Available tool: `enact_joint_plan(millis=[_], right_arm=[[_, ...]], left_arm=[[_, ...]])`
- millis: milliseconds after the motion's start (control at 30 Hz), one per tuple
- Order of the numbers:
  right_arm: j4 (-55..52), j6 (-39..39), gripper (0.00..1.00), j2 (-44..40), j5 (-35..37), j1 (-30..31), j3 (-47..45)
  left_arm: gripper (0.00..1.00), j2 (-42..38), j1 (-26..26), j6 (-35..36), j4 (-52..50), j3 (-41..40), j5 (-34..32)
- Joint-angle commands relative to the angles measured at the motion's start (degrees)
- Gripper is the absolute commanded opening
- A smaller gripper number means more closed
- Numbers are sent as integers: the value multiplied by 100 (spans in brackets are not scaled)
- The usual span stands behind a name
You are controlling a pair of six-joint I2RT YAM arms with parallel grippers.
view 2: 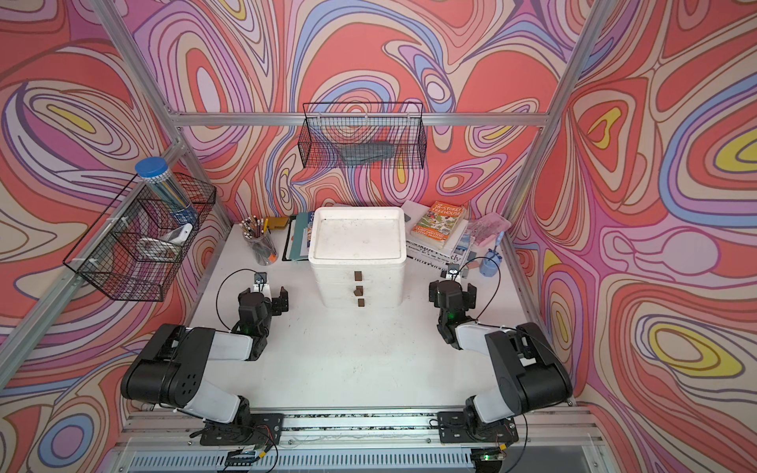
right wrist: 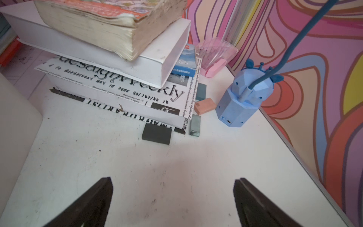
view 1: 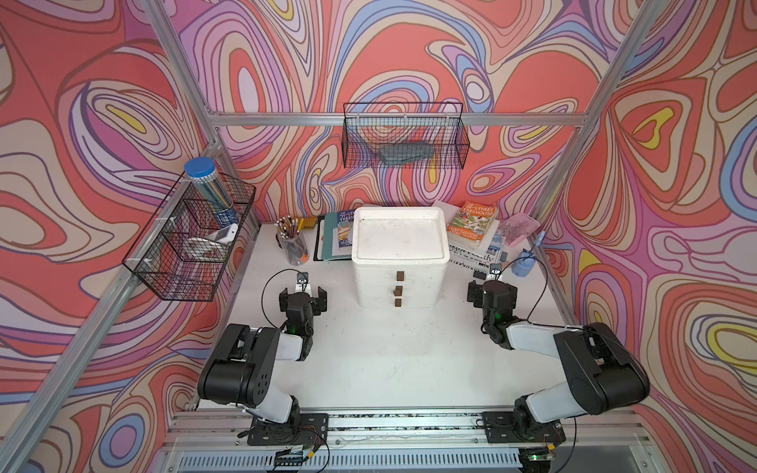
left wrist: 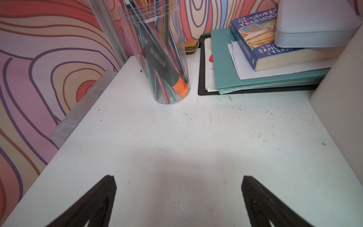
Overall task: Put the paint cans in the drawer according to color
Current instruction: Reset both arms
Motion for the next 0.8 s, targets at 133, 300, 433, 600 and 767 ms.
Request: enact_joint_plan(millis=[133,300,433,600,767], right_arm=[[2777,-196,98,492,-1118,-657,-668],[2026,120,98,814,-1582,-1052,-141],[1707,261,98,732,-1866,-1221,-58],[1780,237,98,739,-1832,-1225,-84],[1807,245,98,747,-1831,-1223,-87]], left_arm=[[99,21,31,-104,53,73,-120],[98,26,31,-106,26,87,-119],[98,25,35,-100,34,89,-119],[98,17,168,-180,-229,201,173],[99,-39,315,-260,-320,201,476]])
